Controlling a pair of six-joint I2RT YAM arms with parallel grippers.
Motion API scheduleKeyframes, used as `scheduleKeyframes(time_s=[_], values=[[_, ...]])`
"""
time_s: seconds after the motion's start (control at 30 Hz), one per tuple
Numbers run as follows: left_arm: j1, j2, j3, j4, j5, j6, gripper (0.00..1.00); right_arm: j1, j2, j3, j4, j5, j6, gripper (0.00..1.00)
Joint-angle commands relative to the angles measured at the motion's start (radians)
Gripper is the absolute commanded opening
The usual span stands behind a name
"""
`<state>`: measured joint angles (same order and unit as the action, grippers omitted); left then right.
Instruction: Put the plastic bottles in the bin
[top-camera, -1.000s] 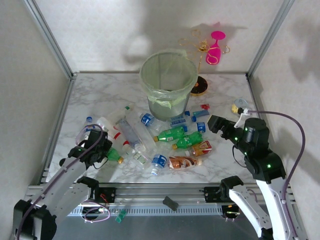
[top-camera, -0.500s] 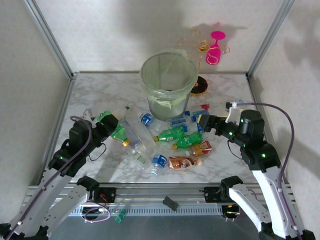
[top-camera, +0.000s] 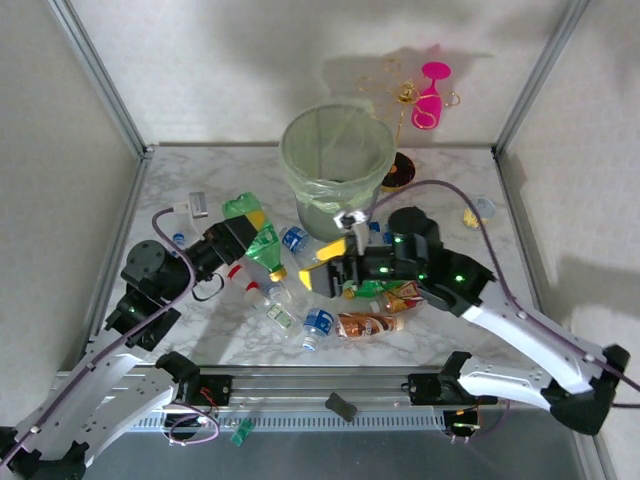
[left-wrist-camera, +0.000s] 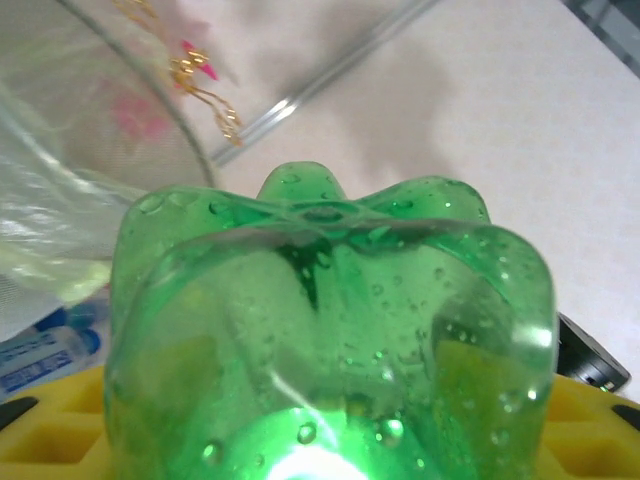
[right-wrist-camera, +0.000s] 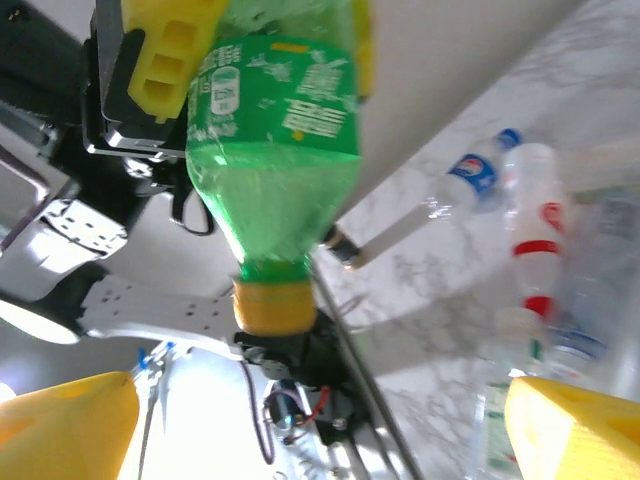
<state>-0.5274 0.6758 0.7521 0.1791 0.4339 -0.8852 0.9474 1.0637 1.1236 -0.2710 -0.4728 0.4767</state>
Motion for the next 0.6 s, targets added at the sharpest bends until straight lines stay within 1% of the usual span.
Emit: scheduleKeyframes(time_s=[0.0,0.13,0.27,0.33,0.47,0.57], values=[[-0.025,-0.004,-0.005,0.142,0.069,0.024,0.5,0.041,0.052,0.065,0.14,-0.018,0.025,0.99],[-0.042,-0.014,-0.005,0.19,0.081,0.018,0.5,0.044,0.08,0.055,0.296,-0.088,0.081,0.99],[-0.05,-0.019,-0.011,0.223,0.095,-0.001,0.51,0.044,0.123,0.069,0.381,-0.145,0.122,0.99],[-0.056,-0.018,-0.013,0.224,0.1,0.001,0.51,0.044,0.136,0.069,0.422,-0.17,0.149,0.97],[-0.066,-0.018,-0.016,0.224,0.097,0.008,0.51,0.043,0.155,0.086,0.438,-0.173,0.166,0.91],[-0.078,-0.013,-0.015,0.232,0.103,0.013,0.52,0.043,0.168,0.094,0.439,-0.168,0.178,0.89]])
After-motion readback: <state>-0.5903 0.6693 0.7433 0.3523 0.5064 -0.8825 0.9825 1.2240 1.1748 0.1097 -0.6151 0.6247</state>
